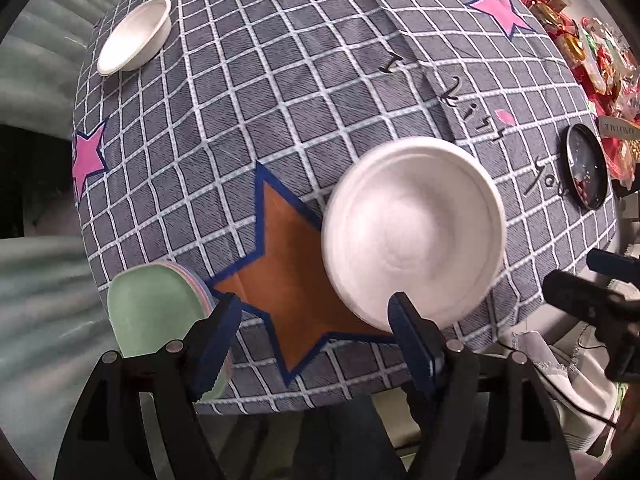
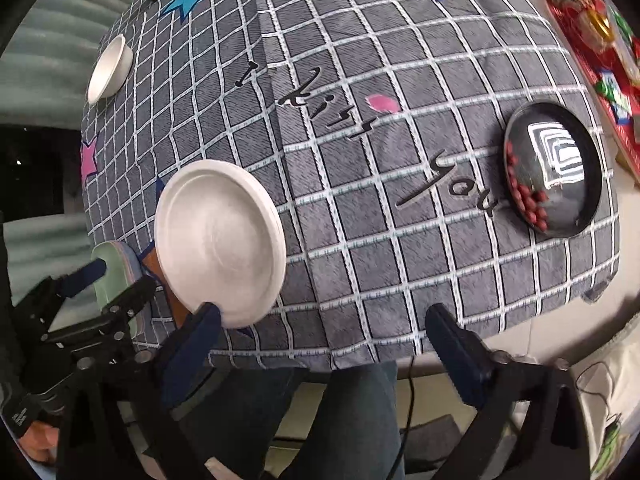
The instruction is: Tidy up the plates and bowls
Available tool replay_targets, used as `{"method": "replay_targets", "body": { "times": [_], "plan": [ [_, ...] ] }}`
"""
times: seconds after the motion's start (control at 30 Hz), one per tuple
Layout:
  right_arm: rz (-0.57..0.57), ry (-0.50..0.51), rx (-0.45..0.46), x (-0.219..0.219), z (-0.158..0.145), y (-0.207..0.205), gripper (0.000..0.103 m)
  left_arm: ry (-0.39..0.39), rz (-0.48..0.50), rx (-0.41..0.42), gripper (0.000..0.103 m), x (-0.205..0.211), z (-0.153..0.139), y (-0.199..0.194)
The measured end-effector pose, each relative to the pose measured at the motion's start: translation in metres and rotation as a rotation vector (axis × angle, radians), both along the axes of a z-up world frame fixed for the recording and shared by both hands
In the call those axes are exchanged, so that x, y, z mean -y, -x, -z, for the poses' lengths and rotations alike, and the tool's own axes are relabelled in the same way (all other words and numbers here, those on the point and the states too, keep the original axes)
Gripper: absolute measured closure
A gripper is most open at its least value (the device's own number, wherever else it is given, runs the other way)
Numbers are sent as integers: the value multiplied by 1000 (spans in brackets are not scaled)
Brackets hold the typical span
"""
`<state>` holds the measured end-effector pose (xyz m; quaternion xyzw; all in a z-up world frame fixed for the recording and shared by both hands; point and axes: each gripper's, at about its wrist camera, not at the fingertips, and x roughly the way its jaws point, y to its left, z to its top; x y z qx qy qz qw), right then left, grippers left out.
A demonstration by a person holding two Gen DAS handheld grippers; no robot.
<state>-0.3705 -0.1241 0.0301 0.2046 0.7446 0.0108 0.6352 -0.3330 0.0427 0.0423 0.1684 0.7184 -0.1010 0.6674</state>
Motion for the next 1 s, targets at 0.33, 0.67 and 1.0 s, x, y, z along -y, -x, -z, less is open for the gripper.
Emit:
{"method": "replay_targets", "body": {
  "times": [0.33, 0.67, 1.0],
  "plan": [
    [-62, -3, 14, 1, -8, 16, 1, 13, 64, 10, 23, 42, -10, 6],
    [-37, 1, 30, 24, -16, 30, 1, 17, 88, 27, 23, 63, -21, 12],
    [-39, 19, 42, 28, -22, 33, 1, 31, 73, 44, 23, 66, -29, 13]
  ]
}}
